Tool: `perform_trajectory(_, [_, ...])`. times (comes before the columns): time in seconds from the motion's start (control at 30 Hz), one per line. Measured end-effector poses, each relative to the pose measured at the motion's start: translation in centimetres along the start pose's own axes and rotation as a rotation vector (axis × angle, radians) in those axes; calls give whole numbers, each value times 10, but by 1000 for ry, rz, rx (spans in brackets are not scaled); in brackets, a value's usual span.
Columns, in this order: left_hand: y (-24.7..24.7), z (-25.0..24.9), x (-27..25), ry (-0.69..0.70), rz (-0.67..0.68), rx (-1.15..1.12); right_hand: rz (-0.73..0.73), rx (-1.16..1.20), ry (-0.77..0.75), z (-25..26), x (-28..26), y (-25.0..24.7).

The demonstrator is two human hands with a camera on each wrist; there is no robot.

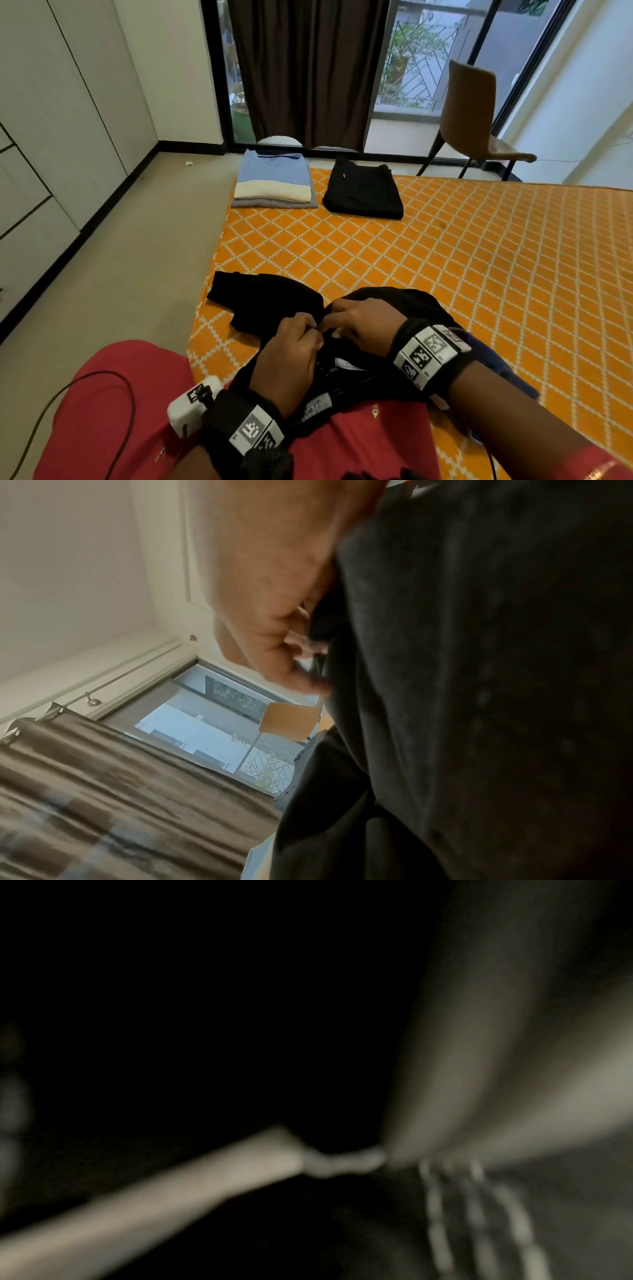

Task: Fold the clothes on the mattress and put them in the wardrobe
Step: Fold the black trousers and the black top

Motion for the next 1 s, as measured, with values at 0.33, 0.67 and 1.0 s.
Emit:
perform_trajectory(0.33, [-37,-1,30,-98,-148,-152,50,-31,14,-8,31,-57])
perform_trajectory(0.67, [-51,-28,26,35,-185,-244,327,-99,223,-54,47,-72])
perform_trajectory(1.0, [-38,-19,0,143,10,-253,46,-171,318,-78,23,-37])
Point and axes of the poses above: each hand's wrist, its own x-axis towards the middle knuckle, its own y-axis out of the palm, z = x × y, the point moved 7 cm from there along x, towards the middle knuckle, and after that the axes turned 8 degrees about -z, right-handed, at the moved point
